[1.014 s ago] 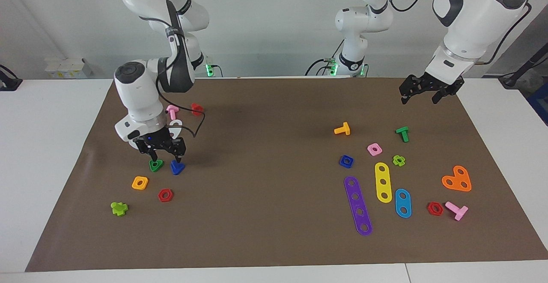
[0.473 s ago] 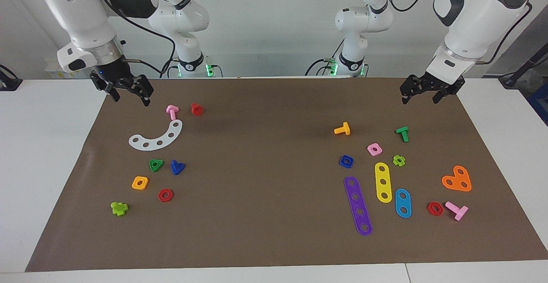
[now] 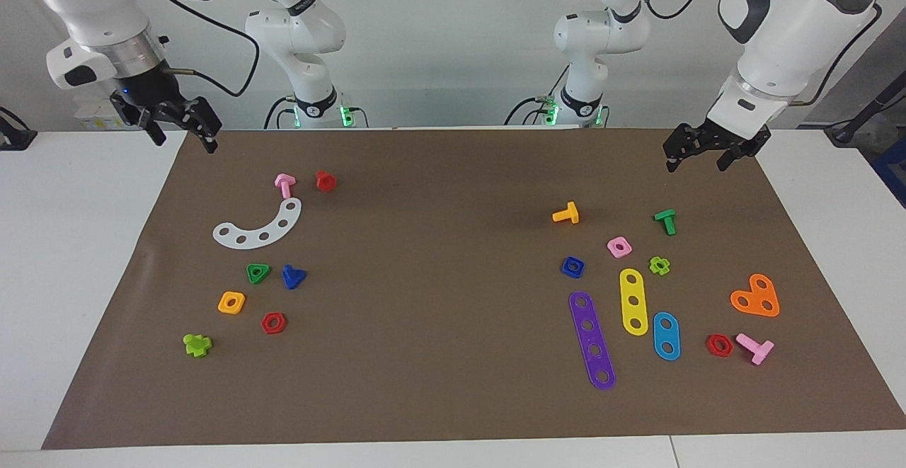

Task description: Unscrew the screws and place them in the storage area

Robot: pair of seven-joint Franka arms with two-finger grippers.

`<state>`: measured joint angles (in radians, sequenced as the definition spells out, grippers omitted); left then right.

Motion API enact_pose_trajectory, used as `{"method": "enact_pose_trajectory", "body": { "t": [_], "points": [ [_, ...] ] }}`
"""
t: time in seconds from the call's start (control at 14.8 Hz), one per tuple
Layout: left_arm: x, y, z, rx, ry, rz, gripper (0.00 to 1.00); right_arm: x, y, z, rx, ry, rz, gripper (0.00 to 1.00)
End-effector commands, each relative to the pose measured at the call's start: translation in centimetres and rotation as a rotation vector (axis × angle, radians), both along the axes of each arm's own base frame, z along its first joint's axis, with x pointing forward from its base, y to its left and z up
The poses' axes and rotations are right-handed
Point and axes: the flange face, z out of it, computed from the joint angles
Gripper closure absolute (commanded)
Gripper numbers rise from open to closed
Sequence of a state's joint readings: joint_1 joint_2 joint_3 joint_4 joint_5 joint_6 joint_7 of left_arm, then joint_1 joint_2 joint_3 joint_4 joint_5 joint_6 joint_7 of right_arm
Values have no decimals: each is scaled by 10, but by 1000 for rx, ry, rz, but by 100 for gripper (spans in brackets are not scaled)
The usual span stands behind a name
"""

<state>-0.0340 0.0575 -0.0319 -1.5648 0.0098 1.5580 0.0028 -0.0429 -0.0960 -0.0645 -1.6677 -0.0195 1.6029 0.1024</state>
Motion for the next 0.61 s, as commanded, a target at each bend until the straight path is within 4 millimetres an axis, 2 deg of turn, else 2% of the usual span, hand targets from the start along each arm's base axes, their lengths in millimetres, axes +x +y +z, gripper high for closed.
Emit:
{"method": "enact_pose_trajectory", "body": {
  "t": [0.0, 0.34, 0.54],
  "points": [
    [-7, 1, 1, -13, -16, 0, 0, 9, 2, 0, 2, 9, -1, 0],
    [-7, 1, 1, -14, -22, -6, 0, 6, 18, -5, 4, 48, 25, 0],
    [-7, -2, 1, -13, -22, -3, 0, 6, 38, -6, 3, 47, 22, 0]
  ]
}}
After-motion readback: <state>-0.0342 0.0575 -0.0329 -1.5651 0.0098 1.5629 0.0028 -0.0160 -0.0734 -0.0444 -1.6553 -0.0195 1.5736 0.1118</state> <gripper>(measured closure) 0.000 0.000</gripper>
